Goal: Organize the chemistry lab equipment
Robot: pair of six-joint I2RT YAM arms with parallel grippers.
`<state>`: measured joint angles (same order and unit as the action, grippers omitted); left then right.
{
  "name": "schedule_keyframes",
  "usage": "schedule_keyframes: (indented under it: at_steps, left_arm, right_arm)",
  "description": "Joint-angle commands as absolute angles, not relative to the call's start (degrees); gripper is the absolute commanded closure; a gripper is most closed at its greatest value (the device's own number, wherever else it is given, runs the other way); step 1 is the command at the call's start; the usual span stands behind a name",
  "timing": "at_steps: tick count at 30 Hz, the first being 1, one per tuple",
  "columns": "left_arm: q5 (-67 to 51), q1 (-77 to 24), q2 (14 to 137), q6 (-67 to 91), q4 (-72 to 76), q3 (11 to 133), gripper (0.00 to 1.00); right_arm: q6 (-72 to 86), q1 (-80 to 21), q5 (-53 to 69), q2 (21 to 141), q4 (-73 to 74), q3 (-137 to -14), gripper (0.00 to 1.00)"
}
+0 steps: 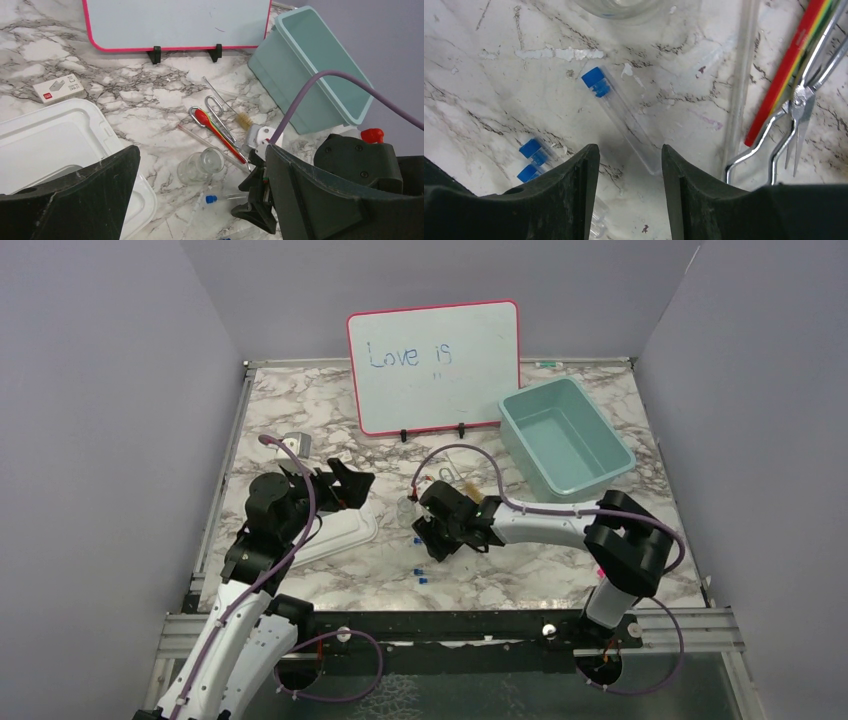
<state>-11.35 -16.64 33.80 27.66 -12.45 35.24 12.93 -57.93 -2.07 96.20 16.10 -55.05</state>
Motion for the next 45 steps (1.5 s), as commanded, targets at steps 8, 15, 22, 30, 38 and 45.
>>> schedule_keyframes:
  at_steps: [8, 15, 22, 30, 38, 45]
  left_arm:
    - [-9.2, -16.9, 32.3, 27.4, -13.2, 37.4, 0.04]
    - [-10.4, -17.0, 31.8, 27.5, -13.2, 37.1, 0.08]
    - [-15.3, -17.0, 32.6, 28.8, -10.1, 34.8, 0.08]
    - [-25.3, -17.0, 39.6, 32.4, -4.4, 34.9, 0.08]
    - [-27.1, -21.3, 46.8, 38.5, 5.2, 35.0, 0.02]
    - [-26.9, -27.7, 52.0, 48.0, 17.1, 32.9, 0.18]
  right_arm:
    - [4.9, -60.2, -6.9, 102.6, 13.8, -58.3, 0.6]
    - [1.8, -60.2, -5.3, 103.9, 13.2, -58.9, 0.81]
    - [6.5, -60.2, -8.3, 94.3, 8.3, -52.7, 0.89]
    - [17.3, -60.1, -14.6, 76.9, 3.9, -47.0, 0.89]
    - [31.8, -53.0, -16.0, 68.5, -1.0, -52.2, 0.88]
    - [46.6, -44.9, -7.8, 68.0, -0.4, -58.2, 0.87]
